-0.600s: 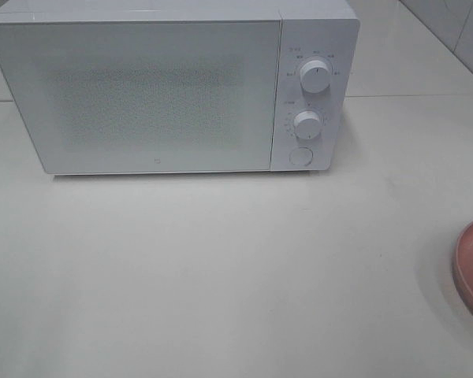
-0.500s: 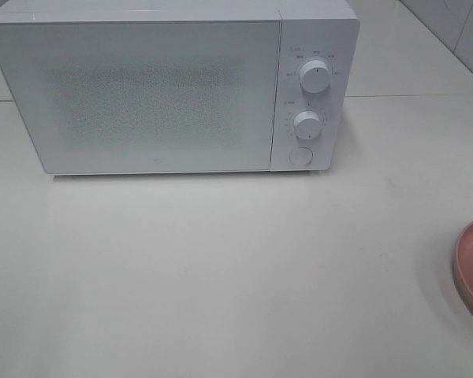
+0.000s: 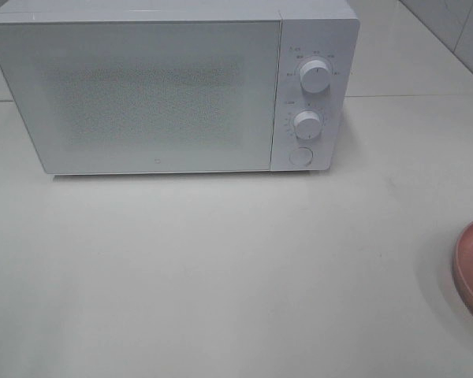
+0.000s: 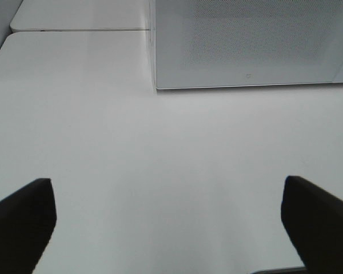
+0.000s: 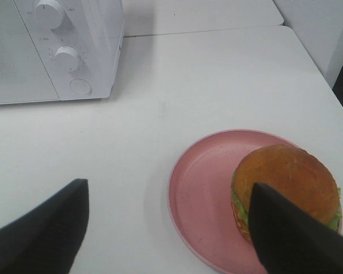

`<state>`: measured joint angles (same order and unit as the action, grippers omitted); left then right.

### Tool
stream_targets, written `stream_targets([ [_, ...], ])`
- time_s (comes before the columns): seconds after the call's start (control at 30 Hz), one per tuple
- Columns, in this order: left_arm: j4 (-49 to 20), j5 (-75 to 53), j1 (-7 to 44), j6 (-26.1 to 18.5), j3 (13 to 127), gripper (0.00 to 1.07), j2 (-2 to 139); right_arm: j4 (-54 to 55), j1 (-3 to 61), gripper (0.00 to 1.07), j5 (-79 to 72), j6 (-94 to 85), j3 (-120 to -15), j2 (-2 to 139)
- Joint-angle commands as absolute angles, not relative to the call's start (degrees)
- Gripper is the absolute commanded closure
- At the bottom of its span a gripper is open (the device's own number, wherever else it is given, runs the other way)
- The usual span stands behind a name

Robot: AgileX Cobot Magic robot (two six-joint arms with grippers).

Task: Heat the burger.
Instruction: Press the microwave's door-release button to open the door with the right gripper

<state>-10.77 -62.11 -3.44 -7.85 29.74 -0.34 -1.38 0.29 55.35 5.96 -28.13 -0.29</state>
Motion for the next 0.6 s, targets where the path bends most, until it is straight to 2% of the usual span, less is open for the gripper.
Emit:
stream_targets([
  [0.03, -10.7, -61.2, -3.4, -7.4, 29.6, 0.07, -1.6, -1.2, -0.1, 0.34, 53.4, 5.5, -29.2, -1.5],
  [0.6, -10.7, -61.2, -3.4, -7.4, 29.6, 0.07, -1.6, -1.0, -0.1, 0.34, 44.9, 5.6, -30.7, 15.0],
])
